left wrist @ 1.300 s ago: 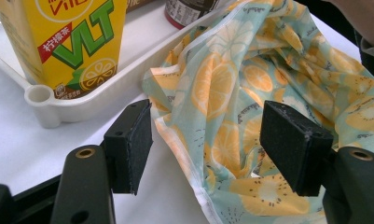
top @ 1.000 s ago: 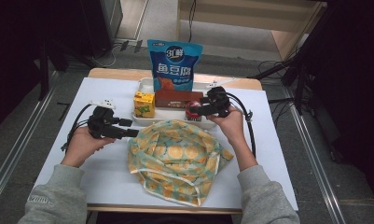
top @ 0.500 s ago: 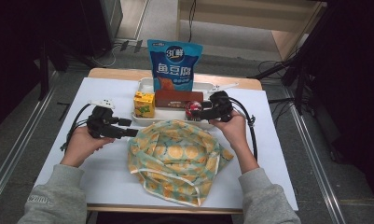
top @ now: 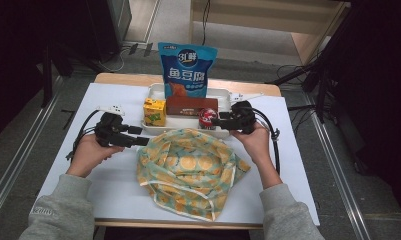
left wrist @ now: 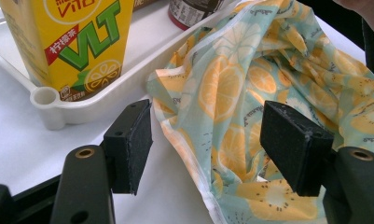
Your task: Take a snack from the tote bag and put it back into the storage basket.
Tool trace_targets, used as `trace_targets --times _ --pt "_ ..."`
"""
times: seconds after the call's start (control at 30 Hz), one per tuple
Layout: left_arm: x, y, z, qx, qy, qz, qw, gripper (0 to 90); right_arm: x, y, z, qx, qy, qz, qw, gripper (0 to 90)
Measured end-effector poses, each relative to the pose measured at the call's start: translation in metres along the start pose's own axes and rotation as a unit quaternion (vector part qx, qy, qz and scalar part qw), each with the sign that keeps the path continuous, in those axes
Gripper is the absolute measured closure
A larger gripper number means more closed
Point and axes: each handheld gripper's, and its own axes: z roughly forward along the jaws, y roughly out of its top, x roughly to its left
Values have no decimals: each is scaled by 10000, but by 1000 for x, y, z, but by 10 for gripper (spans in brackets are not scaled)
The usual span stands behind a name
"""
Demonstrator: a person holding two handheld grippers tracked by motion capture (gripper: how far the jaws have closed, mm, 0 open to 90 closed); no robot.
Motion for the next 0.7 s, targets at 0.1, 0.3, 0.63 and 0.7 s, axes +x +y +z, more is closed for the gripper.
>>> trace_targets --times 0.1,0.3,0.63,0.7 --pt "0 1 0 -1 0 -4 10000 347 0 -3 -3 -57 -82 -110 9999 619" --pt "2 1 2 19 -10 -4 10000 346 -3 -8 -4 -110 -22 -67 9999 798" --pt "2 2 2 15 24 -1 10000 346 -12 -15 3 56 -77 9 10000 900" --pt "2 2 2 13 29 2 10000 347 -13 -16 4 87 -80 -16 9999 900"
